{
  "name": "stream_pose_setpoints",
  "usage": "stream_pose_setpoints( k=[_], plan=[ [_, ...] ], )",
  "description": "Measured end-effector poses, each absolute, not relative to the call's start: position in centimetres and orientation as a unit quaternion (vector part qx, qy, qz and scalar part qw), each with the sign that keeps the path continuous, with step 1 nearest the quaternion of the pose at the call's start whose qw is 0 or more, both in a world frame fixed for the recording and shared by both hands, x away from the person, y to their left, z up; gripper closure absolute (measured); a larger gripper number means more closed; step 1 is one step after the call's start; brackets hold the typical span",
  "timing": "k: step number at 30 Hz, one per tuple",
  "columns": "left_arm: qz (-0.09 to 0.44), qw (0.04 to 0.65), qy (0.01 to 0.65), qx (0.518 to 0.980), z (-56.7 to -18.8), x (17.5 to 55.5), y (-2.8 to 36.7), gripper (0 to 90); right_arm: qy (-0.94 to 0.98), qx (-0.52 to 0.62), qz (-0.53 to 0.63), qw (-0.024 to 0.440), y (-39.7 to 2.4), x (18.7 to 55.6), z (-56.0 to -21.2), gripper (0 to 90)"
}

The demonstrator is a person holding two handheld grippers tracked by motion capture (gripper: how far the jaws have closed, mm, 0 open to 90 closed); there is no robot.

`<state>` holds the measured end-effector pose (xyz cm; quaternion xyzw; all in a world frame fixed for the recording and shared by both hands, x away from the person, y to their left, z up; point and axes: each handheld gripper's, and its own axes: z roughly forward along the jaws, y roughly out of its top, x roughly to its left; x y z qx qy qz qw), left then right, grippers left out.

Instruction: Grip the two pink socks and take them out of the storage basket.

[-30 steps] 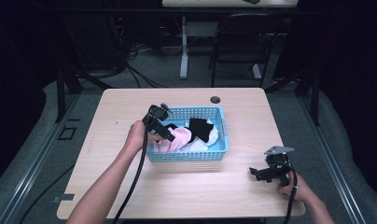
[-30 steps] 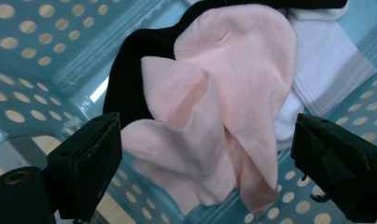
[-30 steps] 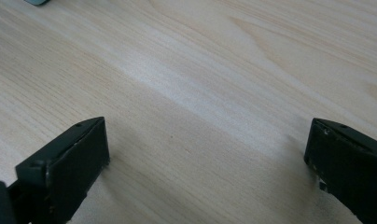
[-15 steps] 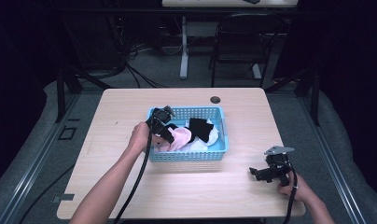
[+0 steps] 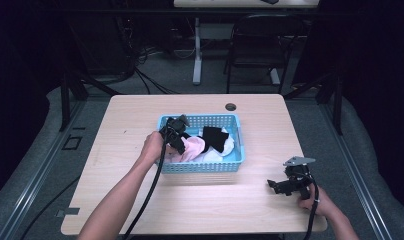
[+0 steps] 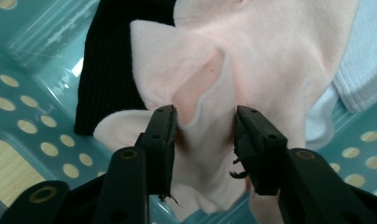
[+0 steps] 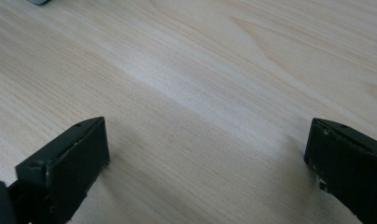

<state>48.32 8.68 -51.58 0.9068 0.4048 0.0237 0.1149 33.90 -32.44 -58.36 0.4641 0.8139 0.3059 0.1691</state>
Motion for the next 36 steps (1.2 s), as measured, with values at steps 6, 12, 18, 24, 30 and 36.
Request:
stream_pose_setpoints(
  k=[6,12,18,24,30,36],
  plan=[
    [0.028,0.115,0.403,0.908,-51.6,48.3,8.6,78.4,0.814,0.464,0.306,0.169,-32.4,33.9,-58.4,0.0],
    [0.028,0.125,0.397,0.909,-50.9,48.1,9.0,86.1,0.814,0.464,0.306,0.169,-32.4,33.9,-58.4,0.0],
    [0.029,0.144,0.395,0.907,-49.6,47.8,9.8,86.5,0.814,0.464,0.305,0.170,-32.4,33.9,-58.4,0.0],
    [0.033,0.161,0.388,0.907,-48.0,47.6,10.4,86.4,0.814,0.464,0.307,0.169,-32.4,33.9,-58.4,0.0],
    [0.030,0.175,0.385,0.906,-46.6,47.4,10.8,86.4,0.814,0.464,0.305,0.170,-32.4,33.9,-58.4,0.0],
    [0.038,0.180,0.377,0.908,-45.1,47.1,10.8,86.4,0.814,0.464,0.306,0.169,-32.4,33.9,-58.4,0.0]
  ],
)
